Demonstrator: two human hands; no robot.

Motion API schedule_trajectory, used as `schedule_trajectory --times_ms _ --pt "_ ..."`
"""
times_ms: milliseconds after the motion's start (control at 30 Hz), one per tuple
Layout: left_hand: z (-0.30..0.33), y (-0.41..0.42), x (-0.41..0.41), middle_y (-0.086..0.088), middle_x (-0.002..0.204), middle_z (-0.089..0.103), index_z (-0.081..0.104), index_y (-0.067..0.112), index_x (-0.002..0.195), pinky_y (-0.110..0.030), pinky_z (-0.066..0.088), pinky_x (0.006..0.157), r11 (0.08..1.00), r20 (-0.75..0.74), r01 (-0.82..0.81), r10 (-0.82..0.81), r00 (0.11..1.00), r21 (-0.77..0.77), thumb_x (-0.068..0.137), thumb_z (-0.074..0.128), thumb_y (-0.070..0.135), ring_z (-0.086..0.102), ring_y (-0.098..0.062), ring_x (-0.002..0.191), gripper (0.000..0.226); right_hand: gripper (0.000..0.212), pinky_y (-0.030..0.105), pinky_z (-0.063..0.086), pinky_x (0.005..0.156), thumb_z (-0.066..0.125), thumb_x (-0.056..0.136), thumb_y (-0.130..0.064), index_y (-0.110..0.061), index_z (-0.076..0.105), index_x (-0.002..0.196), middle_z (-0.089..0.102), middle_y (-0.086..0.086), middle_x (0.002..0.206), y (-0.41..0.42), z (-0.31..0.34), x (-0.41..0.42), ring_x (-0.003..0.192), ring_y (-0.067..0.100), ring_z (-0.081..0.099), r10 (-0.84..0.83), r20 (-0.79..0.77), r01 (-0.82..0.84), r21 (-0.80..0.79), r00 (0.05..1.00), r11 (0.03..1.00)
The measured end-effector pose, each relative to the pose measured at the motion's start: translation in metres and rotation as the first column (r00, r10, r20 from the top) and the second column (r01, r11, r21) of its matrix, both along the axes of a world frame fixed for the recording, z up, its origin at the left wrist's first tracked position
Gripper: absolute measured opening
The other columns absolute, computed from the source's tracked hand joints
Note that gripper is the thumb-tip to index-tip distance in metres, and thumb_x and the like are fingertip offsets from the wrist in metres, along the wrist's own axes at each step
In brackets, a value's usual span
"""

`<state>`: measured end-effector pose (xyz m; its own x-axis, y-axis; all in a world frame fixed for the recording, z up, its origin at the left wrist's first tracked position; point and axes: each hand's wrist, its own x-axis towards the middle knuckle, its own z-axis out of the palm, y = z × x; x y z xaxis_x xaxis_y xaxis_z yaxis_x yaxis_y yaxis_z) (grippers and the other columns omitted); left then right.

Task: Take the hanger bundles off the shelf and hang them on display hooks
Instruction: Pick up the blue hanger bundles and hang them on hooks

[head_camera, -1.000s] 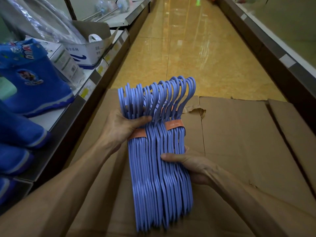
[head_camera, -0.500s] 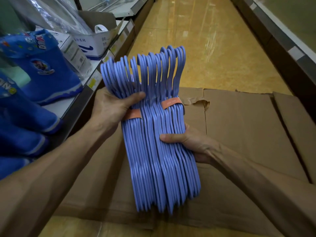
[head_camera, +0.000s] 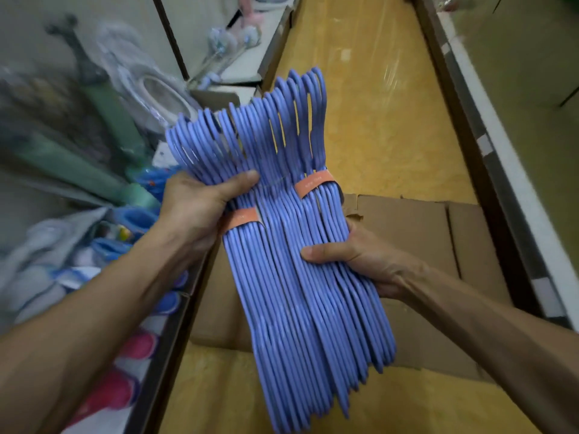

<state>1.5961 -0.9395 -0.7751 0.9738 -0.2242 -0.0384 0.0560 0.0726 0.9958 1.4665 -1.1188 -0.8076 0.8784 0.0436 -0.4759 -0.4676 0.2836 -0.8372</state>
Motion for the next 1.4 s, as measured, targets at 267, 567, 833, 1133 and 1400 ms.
schedule_trajectory --times_ms 267,567,833,1133,1400 --pt "0.295 0.025 -0.059 0.011 0.083 0.077 0.071 0.017 0.089 -0.023 0.059 0.07 0.999 -0.027 -0.042 0.043 0.999 0.025 0.072 0.079 -0.005 0.074 -0.008 0.082 0.029 0.055 0.045 0.061 0.08 0.08 0.074 -0.003 -0.011 0.056 0.123 0.074 0.01 0.11 0.021 0.297 -0.056 0.1 0.032 0.072 0.059 0.006 -0.059 0.031 0.998 0.998" --pt "0.55 0.046 -0.088 0.003 0.098 0.074 0.071 0.016 0.095 -0.043 0.058 0.083 0.993 -0.035 -0.098 0.101 0.994 0.069 0.073 0.082 0.003 0.073 -0.015 0.086 0.028 0.054 0.046 0.06 0.082 0.08 0.076 -0.004 -0.016 0.059 0.124 0.073 0.007 0.116 0.043 0.541 -0.077 0.102 0.03 0.071 0.085 0.14 -0.08 -0.042 0.986 0.996" --pt "0.692 0.046 -0.127 -0.014 0.113 0.071 0.067 -0.004 0.115 -0.043 0.061 0.082 0.973 0.108 -0.227 0.221 0.969 0.046 0.073 0.08 -0.004 0.071 -0.023 0.091 0.044 0.042 0.042 0.061 0.073 0.072 0.08 -0.002 -0.019 0.062 0.117 0.074 0.007 0.11 0.042 0.664 -0.089 0.095 0.029 0.073 0.157 0.3 -0.157 -0.024 0.941 0.987" --pt "0.758 0.045 -0.177 -0.005 0.092 0.075 0.072 0.012 0.086 -0.038 0.059 0.074 0.914 0.159 -0.406 0.399 0.903 0.01 0.071 0.082 -0.003 0.073 -0.023 0.085 0.024 0.055 0.058 0.056 0.088 0.071 0.081 0.001 -0.009 0.055 0.133 0.068 0.019 0.123 0.021 0.729 -0.1 0.108 0.042 0.067 0.346 0.397 -0.379 0.004 0.85 0.925" --pt "0.792 0.073 -0.241 -0.005 0.092 0.075 0.07 0.004 0.106 -0.026 0.06 0.057 0.812 0.168 -0.583 0.576 0.8 -0.005 0.073 0.082 -0.003 0.073 -0.015 0.075 0.036 0.056 0.061 0.054 0.09 0.071 0.079 0.001 -0.007 0.053 0.131 0.07 0.02 0.119 0.045 0.761 -0.11 0.105 0.044 0.068 0.526 0.396 -0.567 -0.019 0.752 0.824"
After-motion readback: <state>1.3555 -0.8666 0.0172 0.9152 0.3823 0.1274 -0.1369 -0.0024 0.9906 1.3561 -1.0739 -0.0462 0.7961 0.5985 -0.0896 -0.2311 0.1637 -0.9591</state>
